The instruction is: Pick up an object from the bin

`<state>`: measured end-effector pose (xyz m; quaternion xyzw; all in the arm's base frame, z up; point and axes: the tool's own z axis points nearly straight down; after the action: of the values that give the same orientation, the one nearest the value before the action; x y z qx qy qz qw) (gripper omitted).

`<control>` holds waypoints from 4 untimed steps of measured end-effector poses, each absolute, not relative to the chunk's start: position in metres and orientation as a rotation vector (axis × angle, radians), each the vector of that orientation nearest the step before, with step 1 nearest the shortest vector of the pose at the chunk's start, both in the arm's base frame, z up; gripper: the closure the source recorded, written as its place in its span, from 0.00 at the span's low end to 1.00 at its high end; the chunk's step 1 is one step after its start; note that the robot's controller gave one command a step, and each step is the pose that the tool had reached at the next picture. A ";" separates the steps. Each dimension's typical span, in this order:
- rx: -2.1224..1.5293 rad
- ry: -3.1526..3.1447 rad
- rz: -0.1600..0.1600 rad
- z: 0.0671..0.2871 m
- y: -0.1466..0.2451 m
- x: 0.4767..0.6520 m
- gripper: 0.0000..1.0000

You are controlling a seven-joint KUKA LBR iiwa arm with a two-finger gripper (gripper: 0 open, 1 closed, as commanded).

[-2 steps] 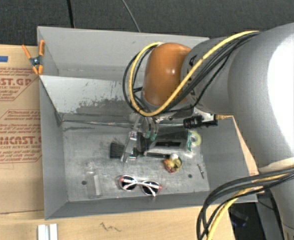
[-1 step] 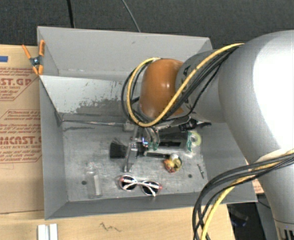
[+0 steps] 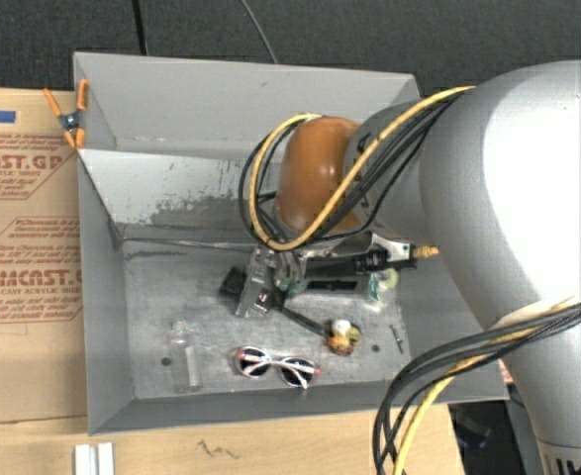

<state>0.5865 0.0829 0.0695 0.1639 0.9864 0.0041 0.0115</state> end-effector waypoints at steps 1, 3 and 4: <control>0.552 3.074 0.011 0.070 0.083 0.585 1.00; 0.559 3.090 0.001 0.085 0.083 0.582 1.00; 0.546 3.093 0.000 0.095 0.083 0.582 1.00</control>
Offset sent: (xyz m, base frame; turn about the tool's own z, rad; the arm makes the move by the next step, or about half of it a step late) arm 0.0000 0.0000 0.0391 -0.0001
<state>0.5820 0.0825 0.0949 0.1739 0.9848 0.0001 0.0002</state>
